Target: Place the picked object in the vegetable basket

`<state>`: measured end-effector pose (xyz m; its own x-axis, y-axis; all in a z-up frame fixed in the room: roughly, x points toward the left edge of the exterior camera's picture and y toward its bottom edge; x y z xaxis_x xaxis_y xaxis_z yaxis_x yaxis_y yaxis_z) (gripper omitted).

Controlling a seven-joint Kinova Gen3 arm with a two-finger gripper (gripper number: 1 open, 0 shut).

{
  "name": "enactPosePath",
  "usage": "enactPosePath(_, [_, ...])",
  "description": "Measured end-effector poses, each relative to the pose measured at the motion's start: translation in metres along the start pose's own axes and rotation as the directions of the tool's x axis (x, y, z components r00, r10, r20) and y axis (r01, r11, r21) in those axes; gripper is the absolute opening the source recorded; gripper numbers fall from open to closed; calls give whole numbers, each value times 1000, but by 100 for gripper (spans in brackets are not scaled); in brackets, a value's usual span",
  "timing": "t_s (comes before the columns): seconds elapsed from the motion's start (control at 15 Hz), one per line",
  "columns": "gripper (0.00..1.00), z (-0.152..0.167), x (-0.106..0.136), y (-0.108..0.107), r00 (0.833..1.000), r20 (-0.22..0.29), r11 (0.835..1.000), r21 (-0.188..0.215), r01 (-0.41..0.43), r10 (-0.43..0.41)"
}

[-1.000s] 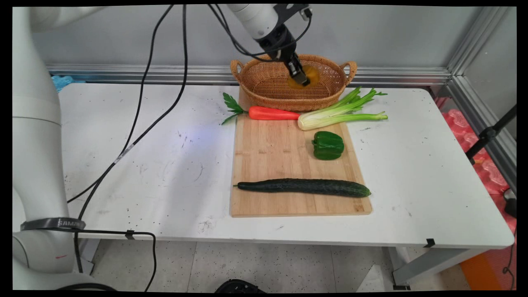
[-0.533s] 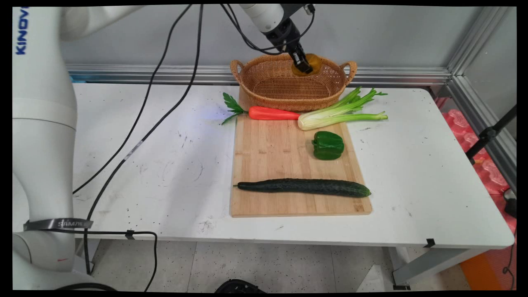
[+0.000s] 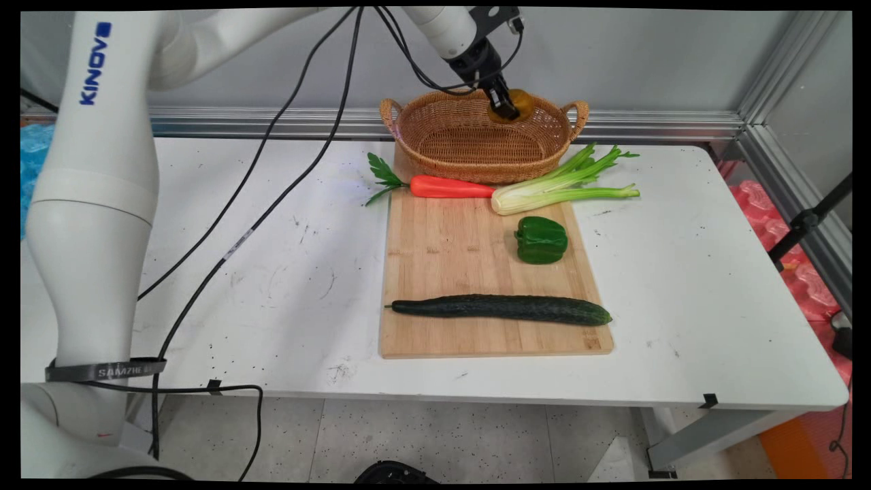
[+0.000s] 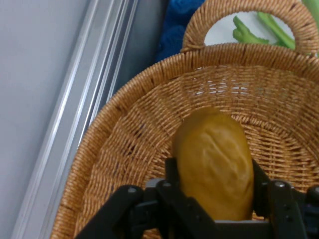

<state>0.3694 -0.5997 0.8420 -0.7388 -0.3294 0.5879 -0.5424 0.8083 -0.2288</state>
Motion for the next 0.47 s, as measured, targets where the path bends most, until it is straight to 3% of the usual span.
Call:
enactPosePath(0.13, [0,8,-1,-2,1000,0,1000,-7,-9,9])
enactPosePath(0.2, [100,12,-2,-3,1000,-1,1000,-9,-12,12])
enactPosePath(0.47, [100,21,0,-6,1000,-15,1000,-14,-11,11])
